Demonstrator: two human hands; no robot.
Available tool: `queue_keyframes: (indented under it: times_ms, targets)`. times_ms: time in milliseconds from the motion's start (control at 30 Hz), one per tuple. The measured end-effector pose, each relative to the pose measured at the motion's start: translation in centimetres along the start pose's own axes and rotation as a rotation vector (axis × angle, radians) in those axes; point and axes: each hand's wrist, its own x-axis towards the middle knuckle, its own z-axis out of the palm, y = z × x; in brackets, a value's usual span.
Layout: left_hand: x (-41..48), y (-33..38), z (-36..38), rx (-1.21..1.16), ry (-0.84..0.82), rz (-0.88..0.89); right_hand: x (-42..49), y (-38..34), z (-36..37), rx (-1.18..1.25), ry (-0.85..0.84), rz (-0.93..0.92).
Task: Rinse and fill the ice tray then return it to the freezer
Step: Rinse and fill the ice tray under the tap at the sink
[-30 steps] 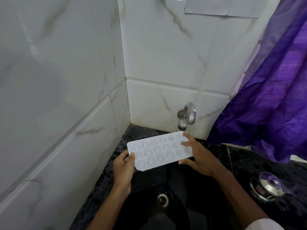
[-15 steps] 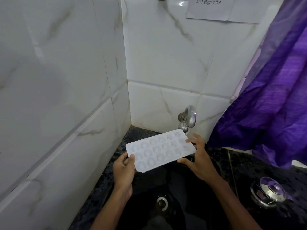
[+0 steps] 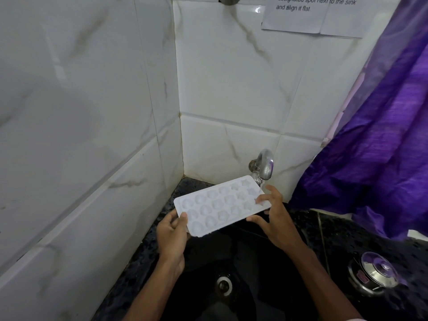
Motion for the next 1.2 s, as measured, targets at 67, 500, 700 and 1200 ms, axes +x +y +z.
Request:
queue_keyframes:
  times_ms: [67, 500, 700, 1200]
  targets:
    - [0.0, 0.2, 0.1, 0.003, 0.0, 0.01, 0.1, -0.1, -0.1, -0.043, -0.017, -0.001]
    - [-0.5, -0.1, 0.7, 0.028, -0.005, 0.065, -0.4, 0.6, -0.5, -0.115, -0.046, 0.016]
    - [-0.5, -0.3, 0.8, 0.026, -0.007, 0.072, -0.7, 0.4, -0.1, -0.162, -0.05, 0.065]
    - [-0.3, -1.4, 0.5, 0.101, -0.004, 0.067, -3.1, 1.2, 0.3, -0.061, -0.063, 0.142]
